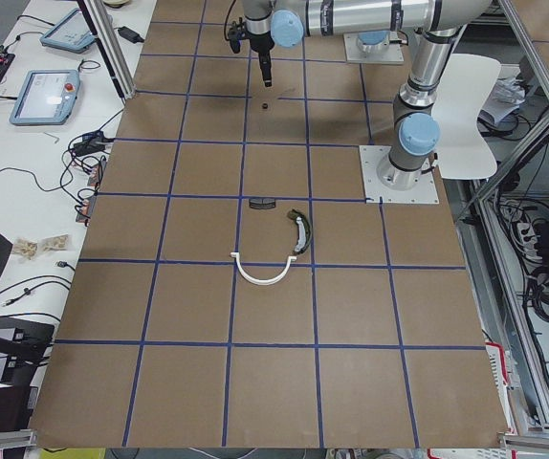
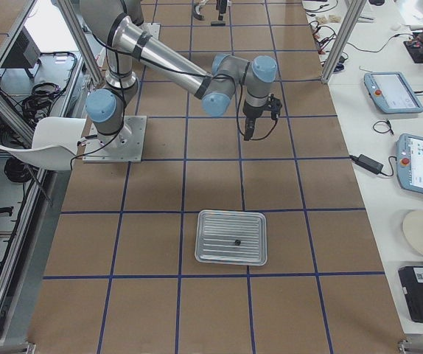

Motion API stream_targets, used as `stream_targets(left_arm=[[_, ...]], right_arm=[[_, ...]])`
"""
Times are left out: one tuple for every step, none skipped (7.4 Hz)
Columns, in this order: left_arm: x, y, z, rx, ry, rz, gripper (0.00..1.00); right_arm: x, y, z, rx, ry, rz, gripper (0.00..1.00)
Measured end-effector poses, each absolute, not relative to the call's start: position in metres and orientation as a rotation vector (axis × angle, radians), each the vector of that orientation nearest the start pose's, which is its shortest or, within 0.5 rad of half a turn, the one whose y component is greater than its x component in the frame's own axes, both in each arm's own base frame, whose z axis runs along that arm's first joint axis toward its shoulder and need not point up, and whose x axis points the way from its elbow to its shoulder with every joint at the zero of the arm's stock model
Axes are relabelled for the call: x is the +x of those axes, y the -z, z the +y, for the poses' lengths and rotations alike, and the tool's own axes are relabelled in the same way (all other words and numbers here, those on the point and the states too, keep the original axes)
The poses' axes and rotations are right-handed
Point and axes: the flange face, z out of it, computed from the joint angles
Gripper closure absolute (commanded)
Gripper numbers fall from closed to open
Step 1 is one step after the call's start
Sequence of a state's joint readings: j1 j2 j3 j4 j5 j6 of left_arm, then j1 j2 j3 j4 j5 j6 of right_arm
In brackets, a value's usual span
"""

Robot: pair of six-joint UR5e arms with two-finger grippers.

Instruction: Place bearing gear from tray to pile

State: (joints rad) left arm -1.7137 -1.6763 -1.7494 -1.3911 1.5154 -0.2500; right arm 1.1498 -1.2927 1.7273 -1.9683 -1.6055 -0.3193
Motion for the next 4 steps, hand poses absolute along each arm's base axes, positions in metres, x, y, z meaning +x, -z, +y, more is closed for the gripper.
stream_targets(left_arm=[[-0.227, -0.321, -0.478, -0.206, -0.129, 3.169, 0.00], [-0.243, -0.282, -0.470, -0.226, -0.082, 3.177, 0.00], [-0.260, -0.250, -0.462, -0.220, -0.081, 3.177, 0.00], [-0.274, -0.228, -0.458, -0.213, -0.087, 3.173, 0.00]], right_arm=[[-0.174, -0.305, -0.559, 0.074, -0.068, 3.167, 0.00], [-0.231, -0.305, -0.542, 0.002, -0.048, 3.177, 0.00], [-0.282, -0.300, -0.526, -0.061, -0.018, 3.193, 0.00], [-0.323, -0.290, -0.517, -0.096, 0.003, 3.207, 0.03]])
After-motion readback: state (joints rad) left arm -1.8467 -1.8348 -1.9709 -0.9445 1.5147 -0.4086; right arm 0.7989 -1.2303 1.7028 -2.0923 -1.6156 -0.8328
